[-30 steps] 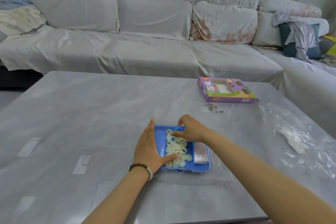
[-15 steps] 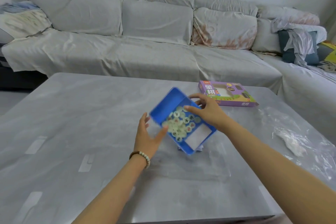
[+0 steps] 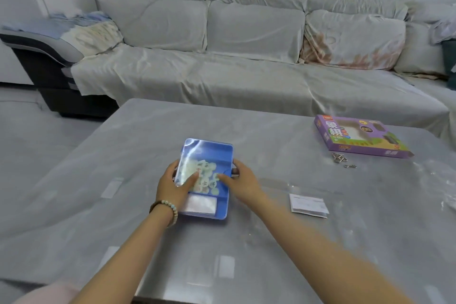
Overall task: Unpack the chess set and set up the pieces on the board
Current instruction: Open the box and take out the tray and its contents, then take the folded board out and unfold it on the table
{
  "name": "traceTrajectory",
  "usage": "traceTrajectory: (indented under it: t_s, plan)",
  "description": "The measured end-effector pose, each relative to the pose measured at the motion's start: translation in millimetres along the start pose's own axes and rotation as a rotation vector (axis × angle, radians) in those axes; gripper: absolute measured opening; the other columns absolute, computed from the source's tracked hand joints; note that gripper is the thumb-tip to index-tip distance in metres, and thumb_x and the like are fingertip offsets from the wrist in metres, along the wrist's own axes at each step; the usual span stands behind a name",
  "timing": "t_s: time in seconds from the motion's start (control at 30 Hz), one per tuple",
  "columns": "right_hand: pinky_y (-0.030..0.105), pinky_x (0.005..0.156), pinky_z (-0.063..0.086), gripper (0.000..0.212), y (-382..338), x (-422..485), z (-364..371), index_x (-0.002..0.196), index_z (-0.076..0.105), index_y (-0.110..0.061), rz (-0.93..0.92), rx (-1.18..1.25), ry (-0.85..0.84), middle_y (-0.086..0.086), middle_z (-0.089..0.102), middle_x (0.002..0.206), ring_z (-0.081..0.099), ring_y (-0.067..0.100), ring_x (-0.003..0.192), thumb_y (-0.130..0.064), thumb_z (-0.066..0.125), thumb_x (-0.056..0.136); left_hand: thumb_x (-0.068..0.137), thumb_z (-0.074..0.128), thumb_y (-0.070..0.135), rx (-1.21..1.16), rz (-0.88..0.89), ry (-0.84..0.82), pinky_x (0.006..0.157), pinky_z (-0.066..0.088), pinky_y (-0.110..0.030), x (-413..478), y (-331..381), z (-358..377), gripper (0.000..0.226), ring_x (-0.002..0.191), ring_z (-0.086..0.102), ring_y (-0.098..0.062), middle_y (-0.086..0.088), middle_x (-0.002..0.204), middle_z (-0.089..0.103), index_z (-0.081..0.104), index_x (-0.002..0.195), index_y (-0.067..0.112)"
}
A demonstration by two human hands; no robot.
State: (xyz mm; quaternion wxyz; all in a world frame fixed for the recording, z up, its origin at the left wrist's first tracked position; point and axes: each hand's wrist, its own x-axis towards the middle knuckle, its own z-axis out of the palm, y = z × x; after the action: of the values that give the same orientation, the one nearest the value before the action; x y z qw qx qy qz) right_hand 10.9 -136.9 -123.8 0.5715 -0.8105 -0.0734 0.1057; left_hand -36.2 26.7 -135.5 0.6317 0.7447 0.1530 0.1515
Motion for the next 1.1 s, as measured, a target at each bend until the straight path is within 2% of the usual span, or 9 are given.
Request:
traceTrajectory:
  t_s: [0.13,0.23,0.3,0.37,0.47,0.63,0.77,0.93,1.1]
  plan:
    - [0.028,0.083,0.049,0.036,9,9,24,0.121,0.055,-0.02,-0.016,-0.221,-0.029,-0.001,0.064,0.106,0.059,0.014,0.089,-0.028,0.063,0.087,0.076,0.071,0.041,0.156,-0.027,0.044,0.087,0.049,-0.033,11,-29,-18,0.043,0.102,0.057,-0.02,0.005,0.104,0.063,0.055,0.114,0.029]
    - [0.036,0.097,0.041,0.042,15,16,22,0.117,0.058,-0.021,-0.062,-0.697,0.041,0.001,0.063,0.116,0.053,0.022,0.111,-0.049,0.057,0.087,0.077,0.059,0.058,0.593,-0.059,0.032,0.1,0.035,-0.037,23,-39,-20,0.054,0.121,0.039,-0.027,-0.001,0.123,0.055,0.053,0.123,0.029]
    - [0.039,0.113,0.019,0.053,15,17,17,0.125,0.055,-0.021,-0.084,-0.942,0.02,0.004,0.052,0.132,0.033,0.026,0.131,-0.058,0.049,0.087,0.078,0.053,0.064,0.751,-0.074,-0.001,0.105,0.027,-0.037,26,-37,-18,0.062,0.13,0.028,-0.027,-0.002,0.14,0.042,0.049,0.129,0.028]
    - [0.042,0.117,0.0,0.057,11,14,12,0.133,0.049,-0.025,-0.092,-0.978,-0.032,0.003,0.04,0.143,0.017,0.026,0.14,-0.06,0.044,0.088,0.078,0.049,0.067,0.821,-0.09,-0.028,0.108,0.024,-0.038,26,-33,-18,0.065,0.134,0.023,-0.026,-0.001,0.146,0.034,0.046,0.131,0.03]
    - [0.041,0.117,-0.004,0.057,10,8,2,0.138,0.042,-0.026,-0.125,-0.97,-0.082,0.002,0.029,0.151,0.009,0.024,0.144,-0.057,0.043,0.091,0.079,0.043,0.07,0.967,-0.042,-0.026,0.112,0.02,-0.04,25,-27,-18,0.069,0.136,0.021,-0.026,-0.003,0.148,0.031,0.04,0.135,0.03]
    - [0.027,0.109,0.022,0.041,20,-8,-50,0.125,0.055,-0.016,-0.25,-0.578,0.186,0.004,0.048,0.137,0.037,0.022,0.131,-0.035,0.06,0.089,0.091,0.046,0.046,0.762,0.21,0.001,0.113,0.019,-0.036,3,4,22,0.059,0.136,0.021,-0.024,-0.002,0.148,0.032,0.032,0.141,0.019]
    - [0.024,0.077,0.035,0.019,39,-36,-121,0.101,0.058,-0.015,-0.008,-0.43,0.372,0.004,0.059,0.111,0.055,0.018,0.092,-0.028,0.063,0.087,0.094,0.043,0.04,0.54,0.378,-0.229,0.109,0.025,-0.03,-27,26,80,0.048,0.132,0.031,-0.018,-0.001,0.139,0.043,0.04,0.137,0.018]
    - [0.026,0.084,0.036,0.033,62,-69,-175,0.116,0.059,-0.018,0.234,-0.81,0.272,0.001,0.06,0.122,0.051,0.019,0.114,-0.039,0.052,0.091,0.096,0.032,0.045,0.428,0.169,-0.656,0.11,0.024,-0.026,-61,41,156,0.053,0.134,0.035,-0.016,-0.001,0.146,0.037,0.035,0.14,0.016]
    - [0.034,0.111,0.008,0.039,72,-91,-177,0.121,0.056,-0.027,0.104,-1.267,0.059,-0.008,0.055,0.129,0.029,0.023,0.13,-0.041,0.028,0.098,0.096,0.02,0.05,0.741,0.014,-0.77,0.104,0.033,-0.041,-69,20,194,0.054,0.125,0.038,-0.03,-0.012,0.127,0.048,0.045,0.123,0.011]
